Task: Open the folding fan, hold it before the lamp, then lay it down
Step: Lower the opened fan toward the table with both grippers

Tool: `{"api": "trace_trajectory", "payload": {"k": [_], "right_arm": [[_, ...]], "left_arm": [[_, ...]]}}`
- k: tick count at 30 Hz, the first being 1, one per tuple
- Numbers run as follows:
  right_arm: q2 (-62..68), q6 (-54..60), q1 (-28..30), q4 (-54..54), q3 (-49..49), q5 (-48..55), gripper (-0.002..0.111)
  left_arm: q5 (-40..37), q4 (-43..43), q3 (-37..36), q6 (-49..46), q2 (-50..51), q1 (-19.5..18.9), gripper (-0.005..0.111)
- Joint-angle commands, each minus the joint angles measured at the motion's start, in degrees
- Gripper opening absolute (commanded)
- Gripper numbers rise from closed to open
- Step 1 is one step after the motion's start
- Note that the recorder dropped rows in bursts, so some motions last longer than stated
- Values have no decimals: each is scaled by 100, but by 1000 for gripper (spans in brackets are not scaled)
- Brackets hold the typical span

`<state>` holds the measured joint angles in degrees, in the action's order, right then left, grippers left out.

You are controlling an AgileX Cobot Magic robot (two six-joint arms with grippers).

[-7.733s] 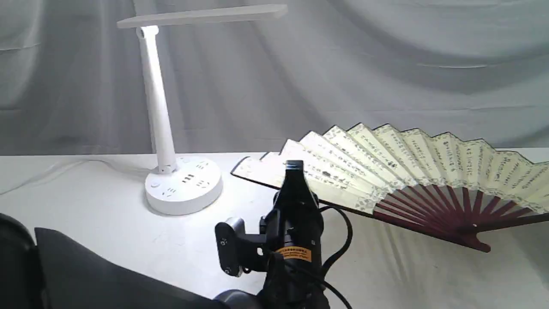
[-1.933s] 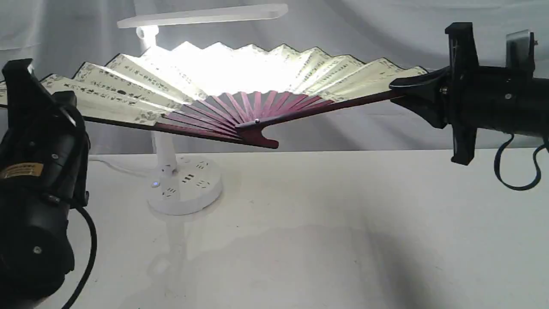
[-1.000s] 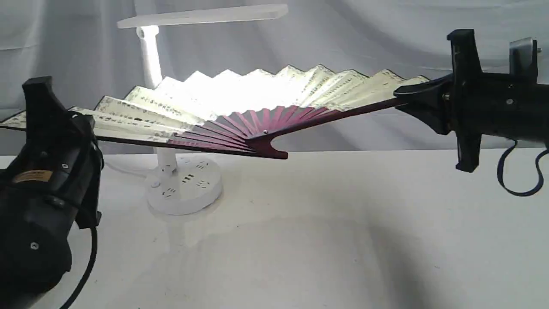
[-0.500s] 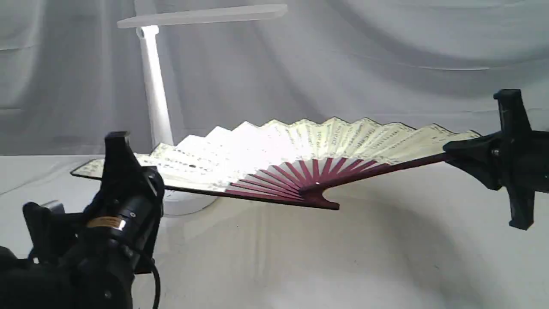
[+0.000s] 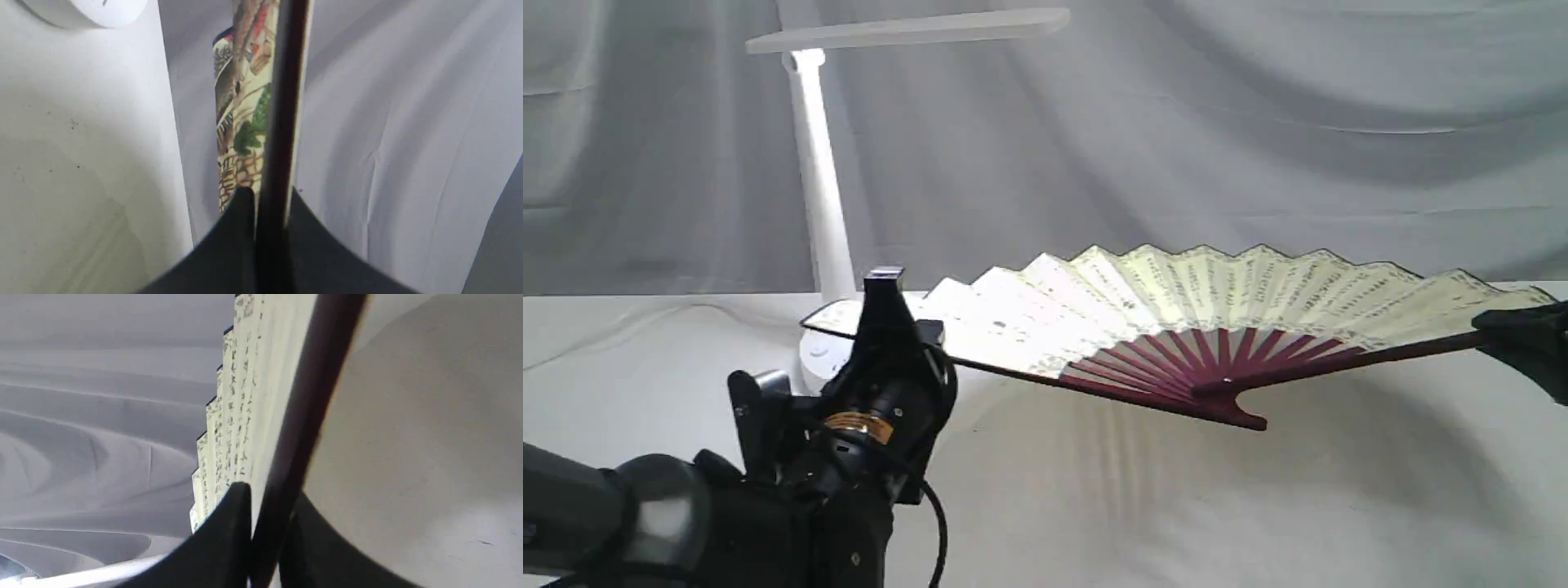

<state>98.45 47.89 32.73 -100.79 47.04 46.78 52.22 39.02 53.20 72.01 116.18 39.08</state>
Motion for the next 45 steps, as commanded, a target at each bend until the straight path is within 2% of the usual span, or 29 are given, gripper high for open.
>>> {"api": "trace_trajectory", "payload": {"k": [1,10,20,30,33,40,45], "right_arm": [[-7,350,213,322,-40,-326,0],[768,537,277,112,-40,-83,0],[1252,930,277,85,-40,-517,0],[1460,991,277,85,-40,-558,1],[1460,991,277,85,-40,-558,8],[1460,991,277,188,-40,-558,38],[1460,991,277,304,-40,-558,53]], "left_arm": [[156,-40,218,147,157,41,0],[240,-28,819,172,886,377,0],[361,68,911,186,1330,378,1],[322,66,911,163,1436,378,15],[306,66,911,163,1455,378,20],[282,66,911,126,1455,378,33],[219,80,911,-84,1455,378,51]]}}
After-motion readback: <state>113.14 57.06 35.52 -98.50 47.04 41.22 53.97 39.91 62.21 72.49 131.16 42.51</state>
